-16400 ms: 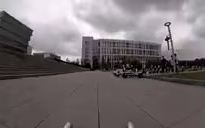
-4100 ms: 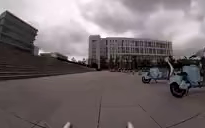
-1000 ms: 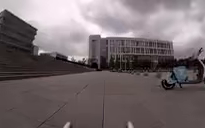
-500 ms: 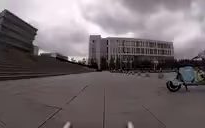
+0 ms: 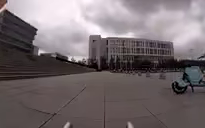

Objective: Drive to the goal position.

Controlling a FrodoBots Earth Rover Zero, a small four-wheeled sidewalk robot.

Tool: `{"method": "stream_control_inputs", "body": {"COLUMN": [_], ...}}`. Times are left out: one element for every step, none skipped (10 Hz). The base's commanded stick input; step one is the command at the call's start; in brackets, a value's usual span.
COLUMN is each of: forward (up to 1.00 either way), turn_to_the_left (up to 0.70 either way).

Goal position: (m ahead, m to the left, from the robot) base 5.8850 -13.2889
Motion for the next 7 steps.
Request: {"method": "stream_control_inputs", "body": {"forward": [0.50, 0.50, 0.50, 0.50, 0.50, 0.50, 0.50], "turn_to_the_left": [-0.24, -0.24, -0.03, 0.01, 0.01, 0.01, -0.02]}}
